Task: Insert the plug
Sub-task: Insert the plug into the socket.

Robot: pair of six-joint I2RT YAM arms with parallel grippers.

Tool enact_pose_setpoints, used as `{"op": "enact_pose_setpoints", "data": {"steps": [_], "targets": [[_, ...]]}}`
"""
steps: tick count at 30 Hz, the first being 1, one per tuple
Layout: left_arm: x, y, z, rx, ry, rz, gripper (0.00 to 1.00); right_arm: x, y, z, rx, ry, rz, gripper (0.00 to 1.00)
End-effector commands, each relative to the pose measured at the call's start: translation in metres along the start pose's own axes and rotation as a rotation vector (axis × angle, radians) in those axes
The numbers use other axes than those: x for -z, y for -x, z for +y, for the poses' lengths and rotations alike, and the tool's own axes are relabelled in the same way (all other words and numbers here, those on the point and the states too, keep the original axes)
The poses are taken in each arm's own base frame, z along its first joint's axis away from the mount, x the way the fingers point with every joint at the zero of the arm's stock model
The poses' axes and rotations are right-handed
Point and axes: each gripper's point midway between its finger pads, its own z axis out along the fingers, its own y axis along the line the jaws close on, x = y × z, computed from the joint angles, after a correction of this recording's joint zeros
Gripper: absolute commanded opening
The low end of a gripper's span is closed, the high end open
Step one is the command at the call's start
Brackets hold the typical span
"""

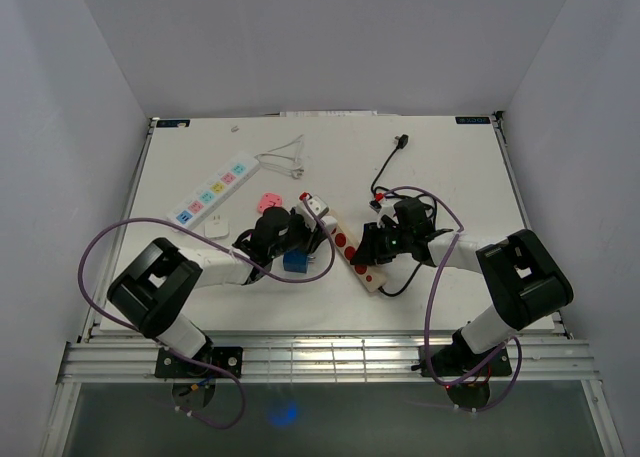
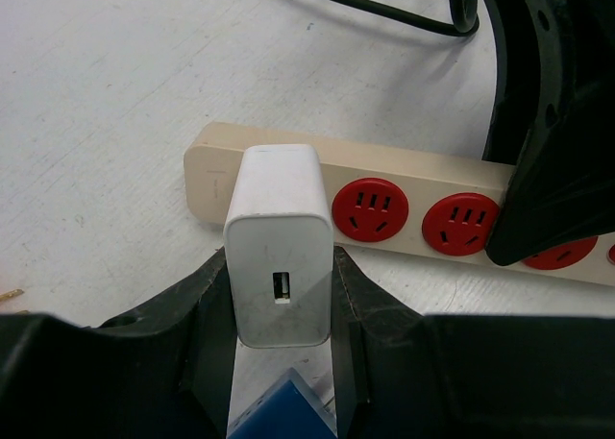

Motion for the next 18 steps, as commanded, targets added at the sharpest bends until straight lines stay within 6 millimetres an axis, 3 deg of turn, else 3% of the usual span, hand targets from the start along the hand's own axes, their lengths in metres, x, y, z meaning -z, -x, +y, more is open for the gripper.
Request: {"op": "enact_pose_setpoints", "data": {"steps": [1, 18], "targets": [[-0.005, 0.025, 0.0, -0.009, -0.012, -0.058, 0.0, 0.001, -0.02, -0.009, -0.022, -0.036, 0.062, 0.08], [-0.006, 0.033, -0.002, -0.028, -0.026, -0.101, 0.0, 0.0, -0.022, -0.009, -0.023, -0.033, 0.067, 0.08]]}}
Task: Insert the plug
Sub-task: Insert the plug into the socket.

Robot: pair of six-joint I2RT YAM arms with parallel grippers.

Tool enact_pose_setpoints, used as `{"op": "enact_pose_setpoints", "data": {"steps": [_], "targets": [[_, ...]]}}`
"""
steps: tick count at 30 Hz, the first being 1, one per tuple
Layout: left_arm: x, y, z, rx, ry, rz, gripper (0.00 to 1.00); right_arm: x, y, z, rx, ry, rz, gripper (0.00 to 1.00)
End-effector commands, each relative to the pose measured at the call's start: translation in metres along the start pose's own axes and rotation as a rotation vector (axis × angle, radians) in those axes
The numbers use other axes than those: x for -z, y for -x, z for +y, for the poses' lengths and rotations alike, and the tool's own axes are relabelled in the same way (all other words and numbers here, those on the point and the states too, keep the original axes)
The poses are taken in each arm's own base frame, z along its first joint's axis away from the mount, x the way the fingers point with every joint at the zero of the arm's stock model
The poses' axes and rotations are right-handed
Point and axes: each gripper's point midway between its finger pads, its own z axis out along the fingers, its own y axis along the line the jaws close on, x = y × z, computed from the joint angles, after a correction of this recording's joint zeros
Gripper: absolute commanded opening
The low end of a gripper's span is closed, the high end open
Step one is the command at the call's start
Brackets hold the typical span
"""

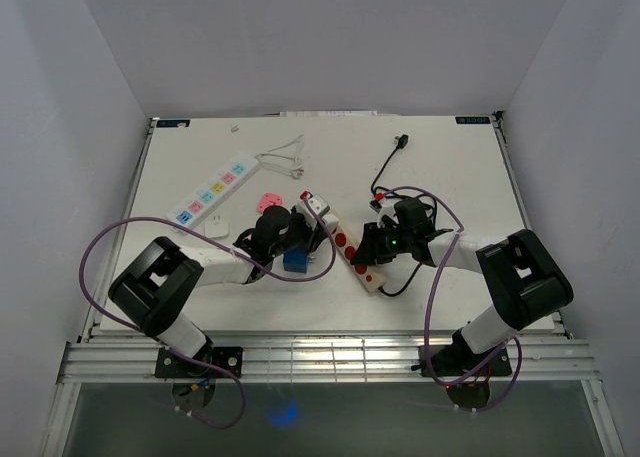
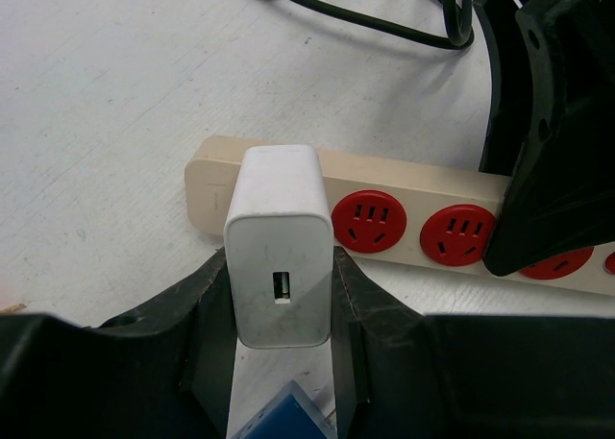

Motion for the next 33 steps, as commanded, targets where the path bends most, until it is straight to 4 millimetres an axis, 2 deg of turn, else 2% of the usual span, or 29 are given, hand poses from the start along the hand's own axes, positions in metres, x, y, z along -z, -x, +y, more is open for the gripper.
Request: {"op": "enact_pose_setpoints", "data": {"steps": [1, 7, 21, 27, 33], "targets": [[-0.003, 0.031, -0.001, -0.026, -0.019, -0.092, 0.0, 0.0, -0.022, -0.009, -0.023, -0.033, 0.068, 0.08], [0.0, 0.038, -0.001, -0.035, -0.017, -0.117, 0.0, 0.0, -0.023, -0.009, -0.025, -0.032, 0.07, 0.08], [-0.006, 0.026, 0.009, -0.042, 0.019, -0.082, 0.0, -0.001, -0.023, -0.008, -0.029, -0.027, 0.069, 0.08], [-0.011, 0.027, 0.0, -0.045, -0.041, -0.083, 0.0, -0.001, -0.024, -0.008, -0.027, -0.023, 0.076, 0.08], [-0.018, 0.019, -0.004, -0.042, -0.071, -0.051, 0.0, -0.003, -0.026, -0.007, -0.028, -0.014, 0.084, 0.08]]}}
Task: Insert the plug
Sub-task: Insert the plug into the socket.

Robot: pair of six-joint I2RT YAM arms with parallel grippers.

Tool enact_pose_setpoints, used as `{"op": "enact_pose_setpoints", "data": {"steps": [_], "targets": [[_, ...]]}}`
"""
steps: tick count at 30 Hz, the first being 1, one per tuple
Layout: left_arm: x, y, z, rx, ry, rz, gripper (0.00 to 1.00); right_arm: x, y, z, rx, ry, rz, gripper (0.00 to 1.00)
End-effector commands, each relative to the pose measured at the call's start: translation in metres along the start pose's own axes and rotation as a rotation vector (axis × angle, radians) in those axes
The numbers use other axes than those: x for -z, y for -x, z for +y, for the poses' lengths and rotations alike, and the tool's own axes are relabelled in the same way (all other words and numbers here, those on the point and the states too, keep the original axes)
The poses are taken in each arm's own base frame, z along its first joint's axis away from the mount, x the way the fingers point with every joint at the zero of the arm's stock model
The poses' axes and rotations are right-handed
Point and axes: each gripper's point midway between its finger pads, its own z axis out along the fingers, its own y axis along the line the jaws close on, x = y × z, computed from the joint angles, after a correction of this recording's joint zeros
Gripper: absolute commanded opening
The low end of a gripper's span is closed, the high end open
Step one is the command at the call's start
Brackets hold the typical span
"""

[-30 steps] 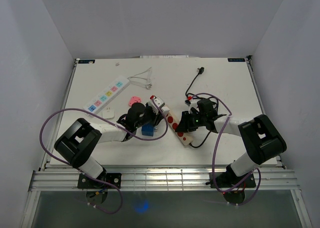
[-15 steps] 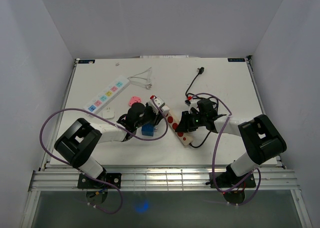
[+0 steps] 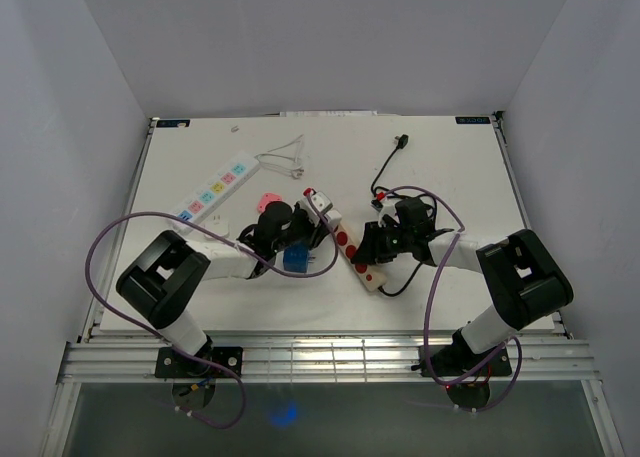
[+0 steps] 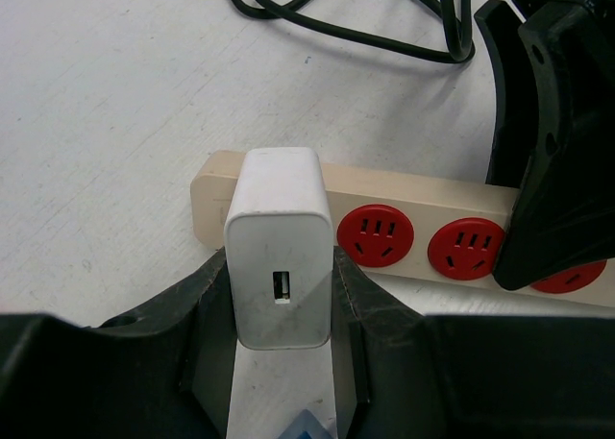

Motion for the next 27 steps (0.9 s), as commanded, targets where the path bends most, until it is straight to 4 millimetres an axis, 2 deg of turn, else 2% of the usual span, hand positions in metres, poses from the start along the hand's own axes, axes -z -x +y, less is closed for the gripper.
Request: {"op": "enact_pose_setpoints", "data": {"steps": [1, 9, 16, 22, 25, 27], "targets": [[-0.01, 0.013, -0.006, -0.012, -0.051, -0.023, 0.0, -0.004, -0.027, -0.005, -0.021, -0.001, 0.088, 0.08], [-0.014, 0.007, -0.001, -0.002, -0.033, 0.051, 0.0, -0.008, -0.042, 0.025, -0.091, 0.217, 0.149, 0.09], [-0.016, -0.003, 0.001, 0.022, -0.029, 0.141, 0.0, -0.01, -0.046, 0.028, -0.101, 0.241, 0.171, 0.09], [-0.023, -0.02, -0.005, 0.031, -0.066, 0.195, 0.0, -0.012, -0.047, 0.026, -0.108, 0.228, 0.175, 0.12], [-0.026, -0.032, -0.005, 0.031, -0.068, 0.22, 0.0, -0.014, -0.048, 0.021, -0.114, 0.208, 0.181, 0.25], [-0.027, -0.036, -0.004, 0.029, -0.065, 0.229, 0.0, -0.015, -0.046, 0.016, -0.111, 0.177, 0.171, 0.4]]}}
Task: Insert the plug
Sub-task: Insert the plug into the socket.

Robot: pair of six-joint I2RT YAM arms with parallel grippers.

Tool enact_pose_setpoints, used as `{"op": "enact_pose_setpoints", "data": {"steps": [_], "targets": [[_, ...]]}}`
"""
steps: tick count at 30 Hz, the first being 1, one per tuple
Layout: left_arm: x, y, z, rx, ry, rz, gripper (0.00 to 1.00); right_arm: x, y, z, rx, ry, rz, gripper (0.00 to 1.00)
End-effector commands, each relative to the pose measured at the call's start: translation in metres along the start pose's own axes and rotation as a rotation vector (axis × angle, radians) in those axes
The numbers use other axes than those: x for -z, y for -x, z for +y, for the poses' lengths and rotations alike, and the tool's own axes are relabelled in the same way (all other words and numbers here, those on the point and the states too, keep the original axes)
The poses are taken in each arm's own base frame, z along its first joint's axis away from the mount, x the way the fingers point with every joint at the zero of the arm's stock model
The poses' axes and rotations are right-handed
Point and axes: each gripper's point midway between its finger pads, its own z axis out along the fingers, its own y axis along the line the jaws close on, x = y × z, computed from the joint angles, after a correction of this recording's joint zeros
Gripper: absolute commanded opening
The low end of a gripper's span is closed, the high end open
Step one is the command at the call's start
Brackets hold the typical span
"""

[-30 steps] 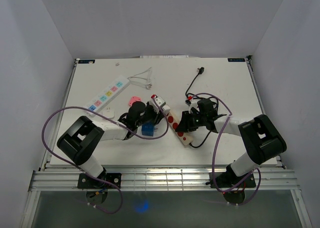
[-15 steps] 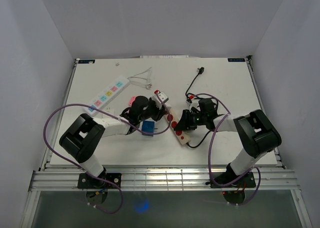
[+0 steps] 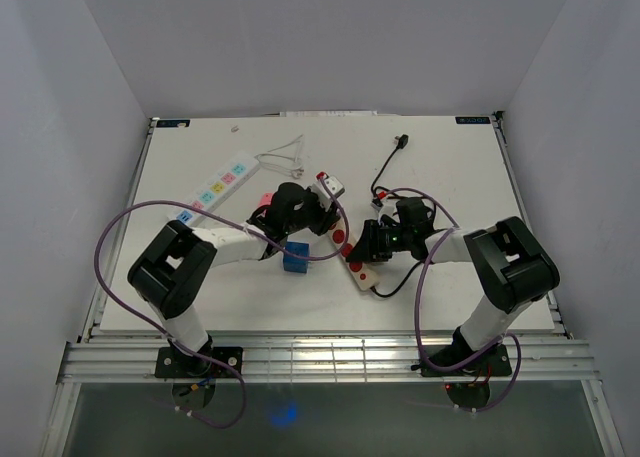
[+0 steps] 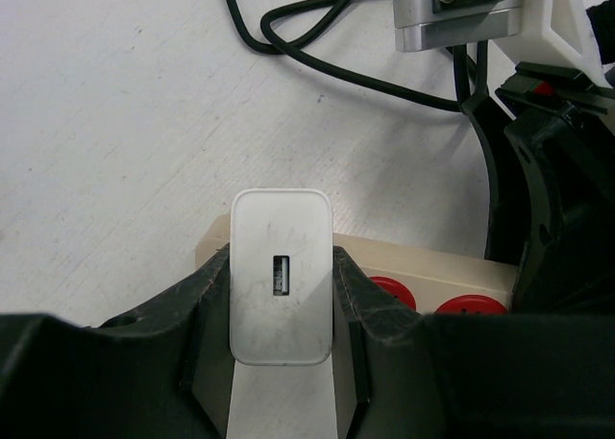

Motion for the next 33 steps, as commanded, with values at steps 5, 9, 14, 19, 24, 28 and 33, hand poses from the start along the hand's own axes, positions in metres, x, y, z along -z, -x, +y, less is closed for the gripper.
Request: {"op": "enact_pose_setpoints", "data": {"steps": [5, 9, 14, 19, 24, 28, 33], "targets": [[0.002, -0.056, -0.016, 0.046, -0.049, 0.156, 0.0, -0.001, -0.044, 0.0, 0.023, 0.002, 0.14, 0.49], [0.004, -0.054, -0.018, 0.052, -0.052, 0.128, 0.0, 0.003, -0.039, -0.006, 0.014, -0.033, 0.111, 0.57], [0.01, -0.054, -0.021, 0.055, -0.057, 0.094, 0.0, 0.01, -0.033, -0.008, 0.02, -0.047, 0.068, 0.74], [0.011, -0.048, -0.021, 0.058, -0.071, 0.05, 0.0, 0.019, -0.022, -0.011, 0.066, -0.118, 0.008, 0.89], [0.009, -0.045, -0.023, 0.059, -0.086, 0.036, 0.0, 0.024, -0.017, -0.023, 0.085, -0.203, -0.02, 0.94], [0.009, -0.045, -0.023, 0.066, -0.091, 0.034, 0.0, 0.033, -0.008, -0.025, 0.127, -0.261, -0.066, 0.95], [0.008, -0.045, -0.024, 0.074, -0.095, 0.031, 0.0, 0.038, 0.0, -0.018, 0.243, -0.309, -0.108, 0.93]]}}
